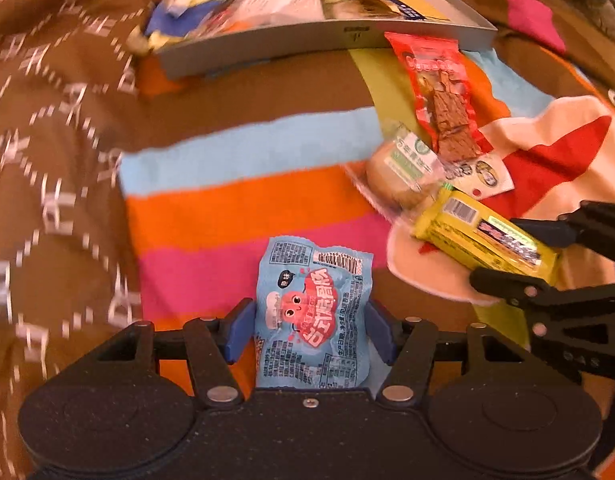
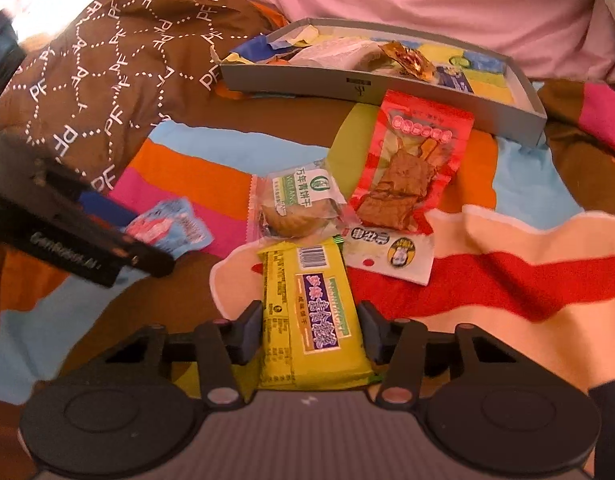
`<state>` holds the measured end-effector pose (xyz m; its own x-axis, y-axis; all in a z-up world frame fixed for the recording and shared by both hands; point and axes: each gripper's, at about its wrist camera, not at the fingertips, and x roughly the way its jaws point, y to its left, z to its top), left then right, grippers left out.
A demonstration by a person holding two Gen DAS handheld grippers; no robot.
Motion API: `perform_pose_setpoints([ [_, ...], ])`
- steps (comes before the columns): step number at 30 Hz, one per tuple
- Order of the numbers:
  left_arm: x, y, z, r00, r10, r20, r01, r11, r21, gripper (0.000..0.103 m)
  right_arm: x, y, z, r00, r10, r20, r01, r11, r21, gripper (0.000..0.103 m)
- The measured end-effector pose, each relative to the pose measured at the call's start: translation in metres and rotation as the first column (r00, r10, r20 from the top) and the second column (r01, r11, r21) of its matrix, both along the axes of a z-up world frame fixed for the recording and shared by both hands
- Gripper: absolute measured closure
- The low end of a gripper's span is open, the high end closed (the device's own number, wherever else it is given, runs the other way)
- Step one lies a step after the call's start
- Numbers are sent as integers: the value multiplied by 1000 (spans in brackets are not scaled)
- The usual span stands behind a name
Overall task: Organize snacks
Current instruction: 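Grasp the yellow wafer bar with the right tool while the left tool grasps the blue pig-print packet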
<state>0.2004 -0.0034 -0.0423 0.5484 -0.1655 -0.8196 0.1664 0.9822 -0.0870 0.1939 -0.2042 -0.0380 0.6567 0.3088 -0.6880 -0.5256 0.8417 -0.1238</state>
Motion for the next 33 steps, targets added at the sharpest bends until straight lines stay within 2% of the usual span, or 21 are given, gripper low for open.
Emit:
perform_pose_setpoints([
  [2, -8, 1, 1, 1000, 0, -12, 0, 1000, -13, 41, -3, -2, 2, 1000, -3, -21, 3, 1000, 18, 48],
  [6, -14, -3, 1, 999, -35, 7, 34, 999, 29, 39, -7, -2, -1, 1000, -8, -4, 8, 1000, 19, 44],
  [11, -8, -2, -2, 998, -61, 17, 60, 997, 47, 30, -4, -2, -5, 1000, -11, 11, 10, 999, 33, 30],
  [13, -7, 0, -4, 998, -55, 26, 54, 997, 47, 26, -4, -2, -8, 1000, -17, 20, 16, 999, 32, 21],
  [17, -9, 0, -8, 998, -32, 46, 29, 998, 61, 19, -2, -3, -10, 1000, -15, 17, 14, 999, 43, 17],
  [19, -9, 0, -8, 999, -6, 52, 3, 998, 59, 19, -2, -2, -11, 1000, -12, 21, 11, 999, 40, 15],
  [26, -22, -4, -9, 994, 9, 105, -17, 997, 71, 24, -8, 2, -12, 999, -8, 46, 7, 1000, 4, 18],
  [30, -27, -10, -6, 994, 18, 110, -25, 998, 62, 39, -11, 4, -11, 999, 13, 44, -13, 1000, -4, 31],
  [33, -29, -13, -4, 994, 72, 87, -76, 996, 42, 39, -16, 6, -10, 998, 28, 53, -27, 999, -21, 42],
])
